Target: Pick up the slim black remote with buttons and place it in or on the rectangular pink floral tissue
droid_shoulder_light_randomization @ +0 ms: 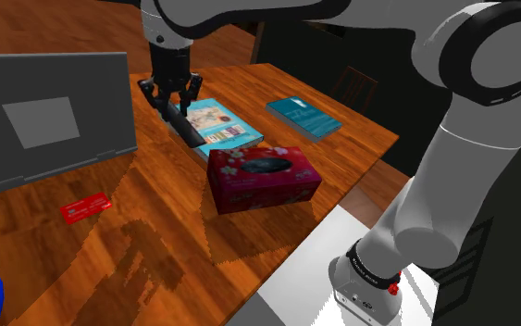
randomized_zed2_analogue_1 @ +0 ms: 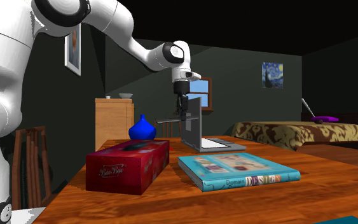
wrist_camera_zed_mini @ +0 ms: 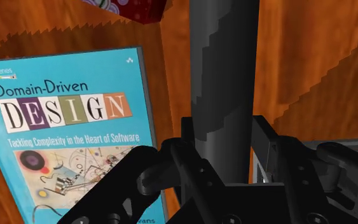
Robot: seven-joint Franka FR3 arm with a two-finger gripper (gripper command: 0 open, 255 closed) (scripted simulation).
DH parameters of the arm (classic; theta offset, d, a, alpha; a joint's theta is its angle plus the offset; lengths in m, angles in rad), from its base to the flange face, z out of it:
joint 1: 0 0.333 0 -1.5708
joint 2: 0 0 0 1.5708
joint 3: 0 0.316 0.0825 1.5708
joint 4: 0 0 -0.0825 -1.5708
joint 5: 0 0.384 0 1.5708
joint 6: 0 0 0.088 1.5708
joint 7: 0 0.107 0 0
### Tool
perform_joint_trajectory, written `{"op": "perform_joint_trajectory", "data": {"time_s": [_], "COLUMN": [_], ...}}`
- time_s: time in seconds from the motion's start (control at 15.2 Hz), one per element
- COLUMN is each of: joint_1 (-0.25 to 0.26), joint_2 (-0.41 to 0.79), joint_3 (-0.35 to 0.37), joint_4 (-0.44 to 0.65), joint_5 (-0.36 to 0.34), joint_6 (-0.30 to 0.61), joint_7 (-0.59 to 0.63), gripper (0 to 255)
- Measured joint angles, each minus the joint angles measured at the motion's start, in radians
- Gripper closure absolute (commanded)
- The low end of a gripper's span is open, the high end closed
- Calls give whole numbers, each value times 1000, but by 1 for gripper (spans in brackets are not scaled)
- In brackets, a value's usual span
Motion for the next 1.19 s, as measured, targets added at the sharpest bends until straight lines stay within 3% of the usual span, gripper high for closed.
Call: {"op": "perform_joint_trajectory", "data": {"time_s": [0.13, 0.53, 1.19], "joint_1": [-15, -67, -81], "joint_2": [-47, -294, -681], "joint_3": [-3, -32, -127], "joint_4": [-54, -350, -744], "joint_5": [16, 98, 176], "joint_6": [12, 82, 107], "joint_7": [-18, -115, -273], "gripper": [255, 255, 255]}}
